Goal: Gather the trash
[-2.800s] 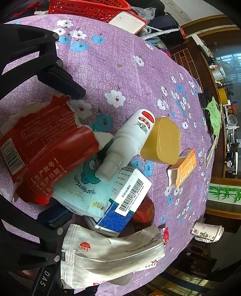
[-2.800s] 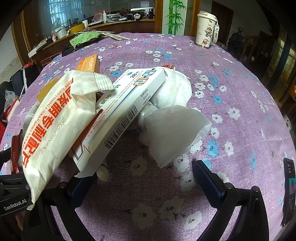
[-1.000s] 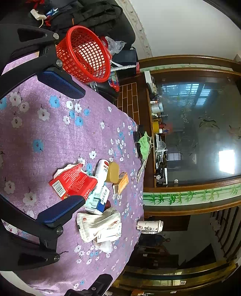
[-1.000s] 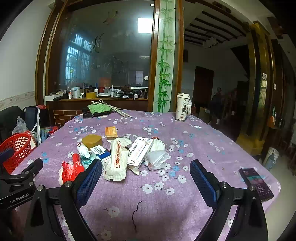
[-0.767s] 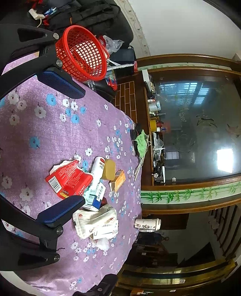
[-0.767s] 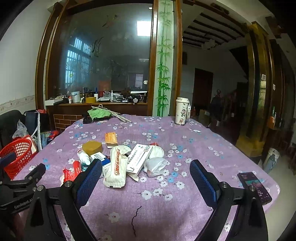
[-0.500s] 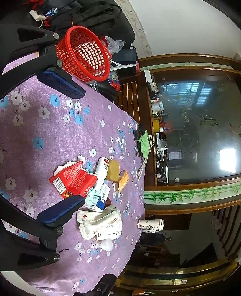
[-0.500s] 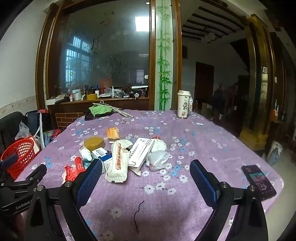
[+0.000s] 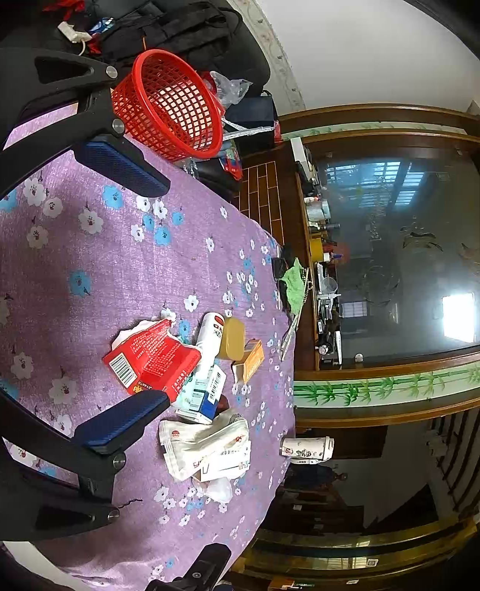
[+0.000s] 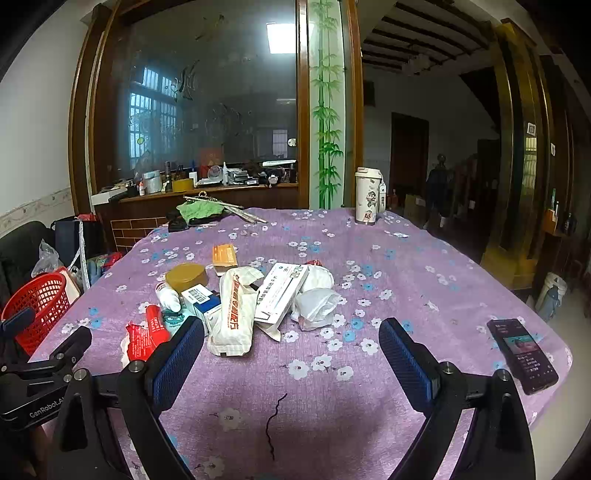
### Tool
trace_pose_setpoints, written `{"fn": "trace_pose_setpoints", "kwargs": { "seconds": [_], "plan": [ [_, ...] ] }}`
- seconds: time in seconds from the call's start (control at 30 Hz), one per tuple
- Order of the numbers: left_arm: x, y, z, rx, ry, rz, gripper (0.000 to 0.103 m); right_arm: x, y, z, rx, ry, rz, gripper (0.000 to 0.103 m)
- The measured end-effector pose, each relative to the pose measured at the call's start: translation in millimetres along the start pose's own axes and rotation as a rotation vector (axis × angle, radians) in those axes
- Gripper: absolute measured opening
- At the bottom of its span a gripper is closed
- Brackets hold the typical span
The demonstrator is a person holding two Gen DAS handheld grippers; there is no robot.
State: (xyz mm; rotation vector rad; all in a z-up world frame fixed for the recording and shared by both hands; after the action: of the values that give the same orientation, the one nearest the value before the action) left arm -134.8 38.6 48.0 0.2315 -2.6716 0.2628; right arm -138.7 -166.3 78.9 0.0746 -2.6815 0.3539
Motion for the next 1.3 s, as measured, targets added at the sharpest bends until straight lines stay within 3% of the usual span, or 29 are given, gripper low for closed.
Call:
{"fn": "trace_pose_setpoints", "kwargs": {
  "seconds": [0.73, 0.77, 1.0, 1.03, 1.13, 1.2, 1.3],
  "plan": [
    [-7, 0, 2, 0.002, 0.042, 0.012, 0.103, -8, 1, 2, 0.007, 0.023, -0.031, 0.097],
    [-8, 1, 1, 0.003, 0.056, 0.024, 0.103, -8, 1, 2, 0.004, 0.025, -0.038, 0.097],
    [-32, 1, -6, 0.057, 0.229, 0.125, 0.1, -29, -6, 0, -0.045, 0.096, -0.204, 0.07],
    [-36, 0, -6, 0.065, 0.256, 0.136, 0.094, -34, -7, 1, -0.063, 0.114, -0.234, 0.069],
    [-56, -10, -3, 0.094, 0.389, 0.174, 0.072, -44, -9, 3, -0.093, 0.153, -0.287, 0.052],
    [-71, -17, 1, 0.134, 0.484, 0.217, 0.07, -48, -9, 3, -0.103, 0.171, -0.306, 0.051],
    [-84, -29, 4, 0.136, 0.539, 0.228, 0.07, -50, -10, 3, -0.101, 0.173, -0.307, 0.051]
  ]
}}
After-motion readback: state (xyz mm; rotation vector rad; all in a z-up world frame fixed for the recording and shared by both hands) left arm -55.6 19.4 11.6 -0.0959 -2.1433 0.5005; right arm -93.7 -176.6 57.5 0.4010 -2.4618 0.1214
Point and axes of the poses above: each gripper's, at about its wrist camera, not at the fingertips, and x roughly against the way its jaws point, y to its left, z to its underside, the point moved 4 cm from there along -x, roughly the way its jaws point, and after that the axes turned 15 degrees about x, right-handed, at the moved point
